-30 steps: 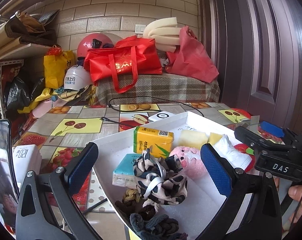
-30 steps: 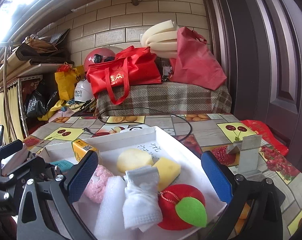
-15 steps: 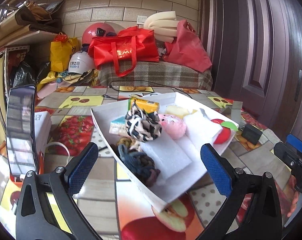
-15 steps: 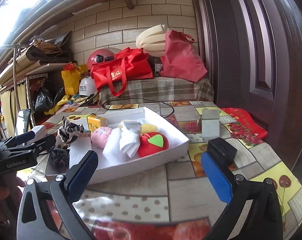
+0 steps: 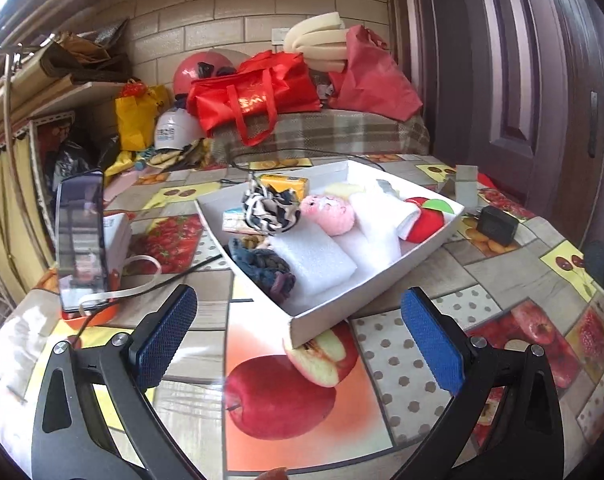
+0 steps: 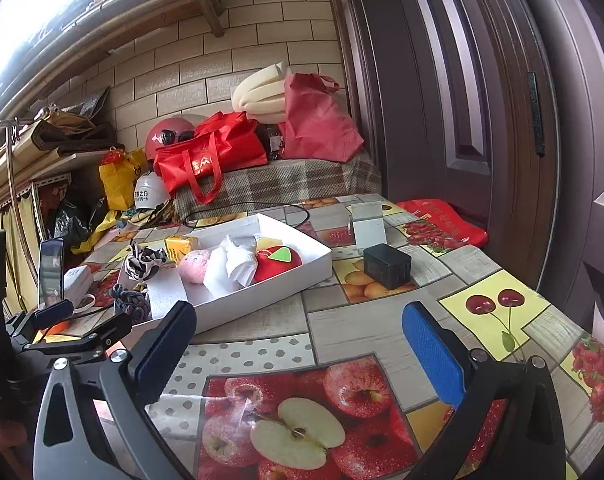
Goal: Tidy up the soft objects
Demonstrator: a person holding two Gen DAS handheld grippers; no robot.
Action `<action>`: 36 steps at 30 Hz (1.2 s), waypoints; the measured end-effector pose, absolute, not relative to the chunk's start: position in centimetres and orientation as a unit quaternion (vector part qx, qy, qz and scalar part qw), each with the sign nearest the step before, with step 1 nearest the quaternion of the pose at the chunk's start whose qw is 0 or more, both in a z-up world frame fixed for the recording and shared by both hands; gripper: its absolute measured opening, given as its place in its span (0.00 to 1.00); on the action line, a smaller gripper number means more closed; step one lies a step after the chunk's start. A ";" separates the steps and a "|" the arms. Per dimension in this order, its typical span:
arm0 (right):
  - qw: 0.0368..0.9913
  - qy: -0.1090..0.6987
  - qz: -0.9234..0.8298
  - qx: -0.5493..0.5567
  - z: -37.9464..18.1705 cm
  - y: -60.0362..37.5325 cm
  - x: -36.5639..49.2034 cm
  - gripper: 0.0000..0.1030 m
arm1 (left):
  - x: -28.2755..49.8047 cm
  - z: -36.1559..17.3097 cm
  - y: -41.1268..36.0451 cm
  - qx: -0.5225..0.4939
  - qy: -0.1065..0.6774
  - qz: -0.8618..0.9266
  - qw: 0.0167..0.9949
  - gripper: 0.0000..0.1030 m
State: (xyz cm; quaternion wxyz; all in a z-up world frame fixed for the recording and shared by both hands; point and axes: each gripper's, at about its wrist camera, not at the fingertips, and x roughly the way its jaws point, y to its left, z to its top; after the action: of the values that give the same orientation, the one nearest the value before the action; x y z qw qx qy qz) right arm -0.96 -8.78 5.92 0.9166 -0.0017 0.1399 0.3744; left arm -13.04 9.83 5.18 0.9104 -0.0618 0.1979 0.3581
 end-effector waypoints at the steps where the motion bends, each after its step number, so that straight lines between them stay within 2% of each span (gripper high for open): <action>1: 0.917 0.136 0.375 0.003 6.0 -9.0 -1.1 1.00 | -13.2 5.3 9.7 -0.058 0.193 0.367 0.908 1.00; 10: 0.923 0.118 0.365 -0.021 6.1 -8.2 -2.1 1.00 | -12.7 4.9 9.6 -0.041 0.211 0.361 0.907 1.00; 20: 0.924 0.128 0.361 0.009 6.0 -9.2 -1.4 1.00 | -12.4 4.5 10.2 -0.061 0.233 0.343 0.908 1.00; 36: 0.924 0.129 0.361 -0.003 6.0 -8.9 -1.5 1.00 | -12.6 4.4 10.5 -0.069 0.235 0.362 0.900 1.00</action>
State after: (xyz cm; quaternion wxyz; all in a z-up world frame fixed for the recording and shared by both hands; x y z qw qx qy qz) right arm -1.46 -8.92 5.96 0.9235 -0.0025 0.1285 0.3613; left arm -12.56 10.54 4.42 0.8997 -0.0694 0.2346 0.3615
